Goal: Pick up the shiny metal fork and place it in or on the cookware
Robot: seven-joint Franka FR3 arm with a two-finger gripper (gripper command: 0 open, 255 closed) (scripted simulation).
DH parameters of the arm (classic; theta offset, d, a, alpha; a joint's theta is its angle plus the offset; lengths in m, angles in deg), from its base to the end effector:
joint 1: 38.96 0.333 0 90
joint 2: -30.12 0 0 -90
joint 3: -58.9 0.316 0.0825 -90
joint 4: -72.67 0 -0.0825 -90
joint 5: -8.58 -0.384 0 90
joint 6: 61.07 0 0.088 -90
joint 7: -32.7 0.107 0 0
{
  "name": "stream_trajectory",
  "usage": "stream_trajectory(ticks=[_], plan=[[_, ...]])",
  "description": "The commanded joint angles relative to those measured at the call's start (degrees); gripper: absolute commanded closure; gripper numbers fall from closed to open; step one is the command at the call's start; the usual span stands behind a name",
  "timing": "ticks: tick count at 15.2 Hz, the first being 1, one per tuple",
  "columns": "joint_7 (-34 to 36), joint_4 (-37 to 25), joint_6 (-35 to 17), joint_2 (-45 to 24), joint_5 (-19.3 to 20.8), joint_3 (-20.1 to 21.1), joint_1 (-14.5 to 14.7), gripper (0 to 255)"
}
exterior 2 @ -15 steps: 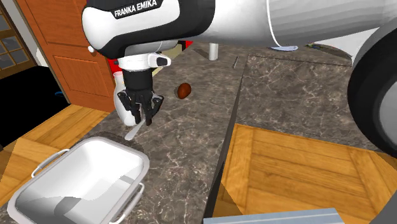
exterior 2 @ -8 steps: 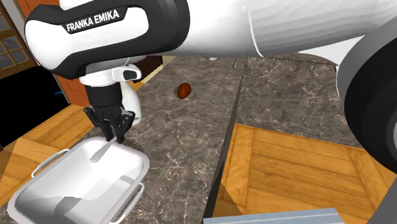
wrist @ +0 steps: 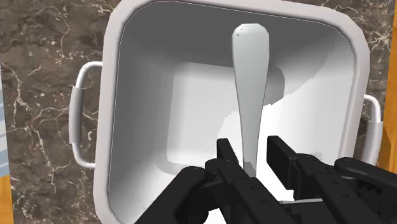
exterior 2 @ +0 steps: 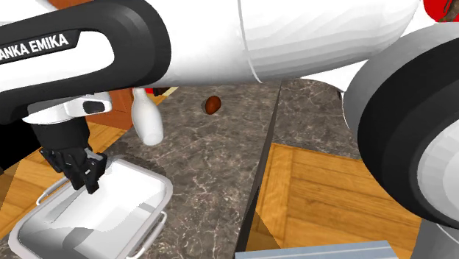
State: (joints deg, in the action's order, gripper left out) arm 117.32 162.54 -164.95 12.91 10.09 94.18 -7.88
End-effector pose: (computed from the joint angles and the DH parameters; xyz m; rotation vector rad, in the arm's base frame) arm 0.2958 0.5657 0.4958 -3.0552 0.5142 0.2200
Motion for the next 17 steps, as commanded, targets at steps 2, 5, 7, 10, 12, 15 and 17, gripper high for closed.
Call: stream_trajectory(ticks=[2, 5, 7, 10, 12, 15, 17], plan=[[1.6, 0.5, -1.6, -1.1, 0.7, 0.2, 1.3, 255], [1.6, 2.5, -3.8, -1.4, 0.9, 0.1, 1.2, 255], [1.5, 3.7, -5.2, -1.7, 1.0, 0.0, 1.2, 255], [1.5, 5.4, -7.4, -2.2, 1.3, -0.1, 1.2, 255], [1.5, 5.7, -7.8, -2.3, 1.4, -0.2, 1.2, 255], [1.5, 5.7, -7.8, -2.3, 1.4, -0.2, 1.2, 255], [1.5, 5.7, -7.8, -2.3, 1.4, -0.2, 1.2, 255]])
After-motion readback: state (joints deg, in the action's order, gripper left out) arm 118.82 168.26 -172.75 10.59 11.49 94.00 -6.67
